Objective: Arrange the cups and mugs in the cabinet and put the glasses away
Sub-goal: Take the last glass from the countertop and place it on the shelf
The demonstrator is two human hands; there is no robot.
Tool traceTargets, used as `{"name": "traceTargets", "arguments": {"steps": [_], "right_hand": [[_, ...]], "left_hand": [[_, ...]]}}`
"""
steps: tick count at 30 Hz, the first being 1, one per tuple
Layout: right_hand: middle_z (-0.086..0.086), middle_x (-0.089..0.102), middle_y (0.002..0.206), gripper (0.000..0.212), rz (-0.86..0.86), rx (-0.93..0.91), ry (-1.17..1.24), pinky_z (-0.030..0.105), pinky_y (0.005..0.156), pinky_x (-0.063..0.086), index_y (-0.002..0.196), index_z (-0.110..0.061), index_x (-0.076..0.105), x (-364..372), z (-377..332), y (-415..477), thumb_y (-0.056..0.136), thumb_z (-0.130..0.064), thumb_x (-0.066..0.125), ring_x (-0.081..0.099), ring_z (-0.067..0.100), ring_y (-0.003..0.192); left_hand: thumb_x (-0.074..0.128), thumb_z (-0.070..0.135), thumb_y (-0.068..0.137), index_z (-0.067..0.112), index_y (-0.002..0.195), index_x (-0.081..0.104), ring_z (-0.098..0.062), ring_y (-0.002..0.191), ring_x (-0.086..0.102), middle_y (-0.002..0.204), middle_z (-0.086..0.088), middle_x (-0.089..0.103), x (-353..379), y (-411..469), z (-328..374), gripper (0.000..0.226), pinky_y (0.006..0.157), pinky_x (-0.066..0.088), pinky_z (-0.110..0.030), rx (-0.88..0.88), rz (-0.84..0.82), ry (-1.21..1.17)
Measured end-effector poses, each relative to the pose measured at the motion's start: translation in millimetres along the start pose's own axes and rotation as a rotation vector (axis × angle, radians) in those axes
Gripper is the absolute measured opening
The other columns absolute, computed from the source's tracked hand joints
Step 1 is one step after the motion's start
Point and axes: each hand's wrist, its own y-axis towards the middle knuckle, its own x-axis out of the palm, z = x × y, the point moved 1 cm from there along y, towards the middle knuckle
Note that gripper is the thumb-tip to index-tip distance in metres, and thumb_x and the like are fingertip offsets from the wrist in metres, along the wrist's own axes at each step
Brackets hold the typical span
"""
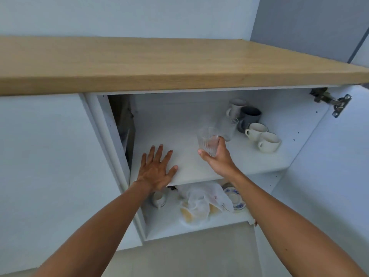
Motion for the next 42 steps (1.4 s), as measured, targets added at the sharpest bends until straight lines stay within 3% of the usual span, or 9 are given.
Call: {"name": "traceTargets", "arguments": {"steps": [6,12,18,26,42], "right_hand": [[0.001,0.057,0.125,0.068,-0.004,-0.06,0.003,0.03,0.09,0.05,0.135,-0.018,0.036,20.4,16.4,30.3,0.084,-0.04,0.075,0.057,0.018,0.112],[0.001,0.062,0.12,0.06,0.004,-0.06,-0.011,0.035,0.093,0.053,0.123,-0.02,0.047,40.2,27.3,62.0,0.078,-0.042,0.08,0.061,0.019,0.109],[0.002,0.061,0.116,0.063,0.033,-0.031,0.025,0.018,0.078,0.046,0.126,-0.014,0.049,55.3,23.3,92.3,0.076,-0.032,0.085,0.058,0.019,0.108],[-0.002,0.06,0.115,0.065,0.042,-0.013,0.059,0.024,0.089,0.046,0.125,-0.012,0.051,60.2,30.8,118.7,0.073,-0.027,0.087,0.058,0.017,0.11],[0.001,0.064,0.114,0.071,0.036,-0.007,-0.012,0.025,0.085,0.046,0.123,-0.011,0.051,79.5,35.2,145.7,0.068,-0.032,0.09,0.06,0.018,0.106]], "left_hand": [[0.015,0.074,0.091,0.04,0.156,-0.005,-0.023,0.151,-0.022,0.166,0.002,-0.017,15.7,4.1,-10.0,0.076,0.121,-0.01,-0.05,0.052,0.07,0.011],[0.013,0.074,0.09,0.04,0.156,-0.006,-0.023,0.151,-0.022,0.166,0.004,-0.017,17.2,10.0,-9.0,0.076,0.122,-0.008,-0.052,0.022,0.0,0.011],[0.009,0.079,0.086,0.043,0.155,-0.004,-0.023,0.152,-0.019,0.166,0.005,-0.015,12.6,20.7,-9.8,0.079,0.12,-0.008,-0.055,-0.001,-0.15,0.001],[0.008,0.083,0.083,0.044,0.155,-0.005,-0.023,0.151,-0.02,0.166,0.006,-0.016,11.2,35.5,-12.8,0.082,0.12,-0.01,-0.056,-0.023,-0.154,-0.017],[0.008,0.083,0.083,0.045,0.154,-0.006,-0.021,0.151,-0.021,0.166,0.008,-0.017,15.9,36.6,-15.0,0.081,0.119,-0.012,-0.054,-0.031,-0.139,-0.015]]}}
